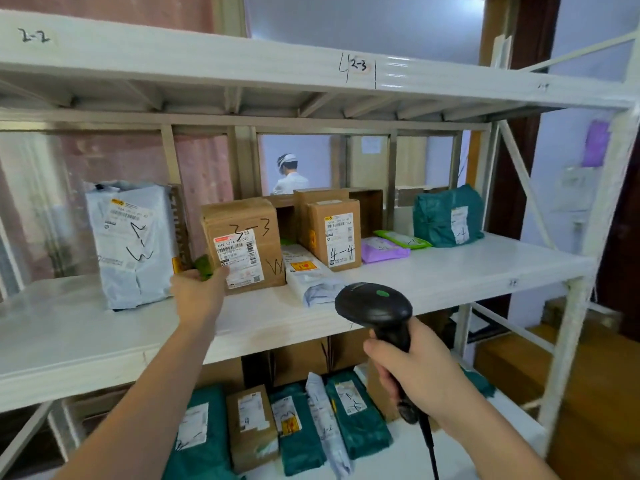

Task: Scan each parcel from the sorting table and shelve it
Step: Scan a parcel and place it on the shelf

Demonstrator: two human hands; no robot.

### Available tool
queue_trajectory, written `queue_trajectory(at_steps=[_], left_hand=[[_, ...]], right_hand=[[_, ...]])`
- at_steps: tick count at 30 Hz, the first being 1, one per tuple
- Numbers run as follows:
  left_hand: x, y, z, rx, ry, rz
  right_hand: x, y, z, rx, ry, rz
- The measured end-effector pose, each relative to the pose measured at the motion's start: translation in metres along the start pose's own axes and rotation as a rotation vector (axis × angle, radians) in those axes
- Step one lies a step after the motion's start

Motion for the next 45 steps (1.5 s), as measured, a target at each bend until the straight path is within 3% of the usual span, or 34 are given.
queue_trajectory(at_steps=[2,3,6,9,15,23,31,45], left_hand=[[-0.038,-0.003,0.017,0.001,-0.14,0.039],[-0.058,-0.01,0.027,-0.006,-0.238,-0.037],[-0.12,-0.051,0.053,-0.007,-0.474,-0.433],[-0.172,-0.099,0.066,0.113,-0.587,-0.83],[-0.28,-0.202,0.085,0.317,-0.694,-1.275],[-0.434,-0.329,0.105,0.352,-0.656,-1.501],[-0.537,-0.424,0.083,0.368,-0.583,-1.599],[-0.58,-0.638,0.035,0.381,-0.583,-1.686]], right_hand=[[-0.014,0.005,0.003,0.018,-0.017,0.008],[-0.02,0.009,0.006,0.023,-0.024,0.017],[-0.042,0.028,0.015,0.011,-0.038,0.069],[-0.063,0.055,0.027,-0.018,-0.064,0.146],[-0.129,0.147,0.062,0.048,-0.194,0.338],[-0.234,0.28,0.116,-0.04,-0.345,0.612],[-0.292,0.367,0.157,-0.023,-0.417,0.827],[-0.199,0.48,0.245,-0.019,-0.501,0.901]])
Point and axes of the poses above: each hand's wrist, its own x-axis towards the middle knuckle, its own y-axis out of the back of the hand, z = x × y, the point moved 4 cm from there along x, towards the middle knuckle, and after that the axes turned 11 degrees about -y, right-handed, at the moved point
